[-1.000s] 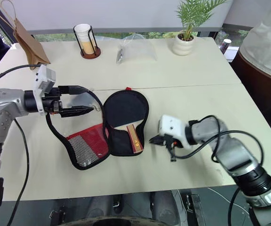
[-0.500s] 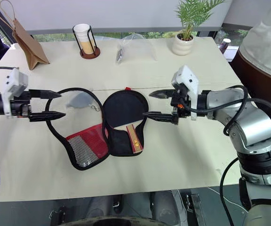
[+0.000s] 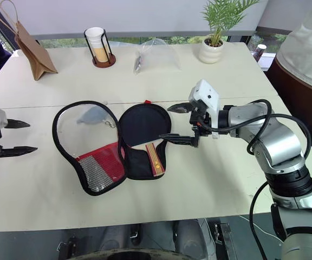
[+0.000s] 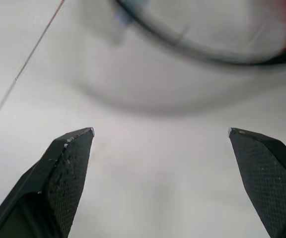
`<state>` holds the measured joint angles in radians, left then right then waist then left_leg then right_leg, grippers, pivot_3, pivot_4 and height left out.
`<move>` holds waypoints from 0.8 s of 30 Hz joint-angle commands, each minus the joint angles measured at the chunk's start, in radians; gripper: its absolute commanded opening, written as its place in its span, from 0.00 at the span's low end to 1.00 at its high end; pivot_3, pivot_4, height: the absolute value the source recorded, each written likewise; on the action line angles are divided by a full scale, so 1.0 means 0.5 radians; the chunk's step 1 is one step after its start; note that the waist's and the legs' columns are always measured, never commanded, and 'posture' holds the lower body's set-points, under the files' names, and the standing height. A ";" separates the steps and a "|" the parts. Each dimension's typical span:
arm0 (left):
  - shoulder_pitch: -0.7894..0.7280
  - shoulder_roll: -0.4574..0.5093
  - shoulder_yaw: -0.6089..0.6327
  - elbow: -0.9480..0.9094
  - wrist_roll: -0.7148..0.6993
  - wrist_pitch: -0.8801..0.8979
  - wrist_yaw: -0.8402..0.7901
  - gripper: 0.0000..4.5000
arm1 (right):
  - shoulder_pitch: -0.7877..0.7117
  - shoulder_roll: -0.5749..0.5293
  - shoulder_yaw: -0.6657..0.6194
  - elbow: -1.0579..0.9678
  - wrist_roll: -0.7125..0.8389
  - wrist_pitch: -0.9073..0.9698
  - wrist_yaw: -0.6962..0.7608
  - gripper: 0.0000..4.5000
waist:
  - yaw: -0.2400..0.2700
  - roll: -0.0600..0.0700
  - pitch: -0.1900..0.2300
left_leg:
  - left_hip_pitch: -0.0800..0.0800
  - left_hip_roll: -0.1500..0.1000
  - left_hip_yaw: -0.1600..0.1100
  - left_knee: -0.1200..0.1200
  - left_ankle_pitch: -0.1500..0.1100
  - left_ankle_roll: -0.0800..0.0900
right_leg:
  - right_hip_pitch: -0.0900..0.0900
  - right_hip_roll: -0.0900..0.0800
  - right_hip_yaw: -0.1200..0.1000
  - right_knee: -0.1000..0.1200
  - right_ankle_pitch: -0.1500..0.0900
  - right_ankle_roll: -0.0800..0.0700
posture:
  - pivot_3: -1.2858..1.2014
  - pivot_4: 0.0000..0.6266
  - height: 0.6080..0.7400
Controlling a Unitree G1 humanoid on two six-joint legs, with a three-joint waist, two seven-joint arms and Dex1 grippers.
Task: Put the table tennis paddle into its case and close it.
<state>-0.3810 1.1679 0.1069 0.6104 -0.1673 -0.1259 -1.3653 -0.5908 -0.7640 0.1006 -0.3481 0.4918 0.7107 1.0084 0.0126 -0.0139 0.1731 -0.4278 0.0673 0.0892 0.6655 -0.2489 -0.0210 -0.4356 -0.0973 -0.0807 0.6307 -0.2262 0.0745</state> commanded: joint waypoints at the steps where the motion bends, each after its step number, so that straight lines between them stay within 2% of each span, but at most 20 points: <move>1: -0.077 -0.124 -0.079 0.147 0.140 -0.298 0.126 1.00 | -0.020 -0.021 -0.032 -0.048 -0.015 -0.034 -0.010 0.99 | 0.002 0.000 0.000 | 0.000 0.000 0.001 0.000 0.000 0.000 | 0.000 0.000 0.000 0.000 0.000 0.000 | 0.52 0.24 1.00; 5: -0.205 -0.395 -0.053 0.301 0.069 -0.405 0.211 1.00 | 0.000 -0.038 -0.059 -0.093 0.001 -0.001 -0.028 0.99 | 0.001 -0.003 -0.001 | -0.001 0.000 0.001 0.001 0.000 0.000 | 0.000 0.000 0.000 0.001 0.004 0.006 | 0.52 0.24 1.00; 9: -0.262 -0.549 -0.040 0.358 0.027 -0.466 0.210 1.00 | 0.028 -0.067 -0.081 -0.128 0.003 0.012 -0.042 0.99 | -0.007 -0.004 -0.002 | -0.001 0.000 0.001 0.001 0.000 0.000 | 0.001 0.000 0.000 0.001 0.004 0.007 | 0.52 0.24 1.00; 13: -0.292 -0.668 0.026 0.164 -0.187 -0.223 0.123 1.00 | 0.065 -0.105 -0.123 -0.174 0.030 0.039 -0.058 0.99 | -0.008 -0.004 -0.002 | 0.000 0.000 0.001 0.001 0.000 0.000 | 0.001 0.000 0.000 0.002 0.004 0.007 | 0.52 0.24 1.00; 20: -0.355 -0.680 0.041 -0.332 -0.484 0.403 -0.009 1.00 | 0.094 -0.133 -0.155 -0.203 0.033 0.049 -0.082 0.99 | -0.001 -0.004 -0.002 | 0.001 0.000 -0.001 0.002 0.000 0.000 | 0.003 0.000 0.000 0.002 0.004 0.007 | 0.52 0.24 1.00; 24: -0.485 -0.730 0.000 -0.439 -0.547 0.630 -0.014 1.00 | 0.070 -0.138 -0.172 -0.181 0.021 0.047 -0.107 0.99 | -0.002 -0.004 -0.002 | 0.000 -0.001 -0.002 0.003 0.000 0.000 | 0.004 0.000 0.000 0.002 0.004 0.007 | 0.52 0.24 1.00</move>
<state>-0.5869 0.8123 0.1037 0.4284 -0.4104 0.1437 -1.3672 -0.5366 -0.8148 0.0601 -0.4143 0.4963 0.7382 0.9651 0.0114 -0.0157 0.1722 -0.4273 0.0670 0.0884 0.6668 -0.2488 -0.0208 -0.4336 -0.0971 -0.0807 0.6317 -0.2240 0.0779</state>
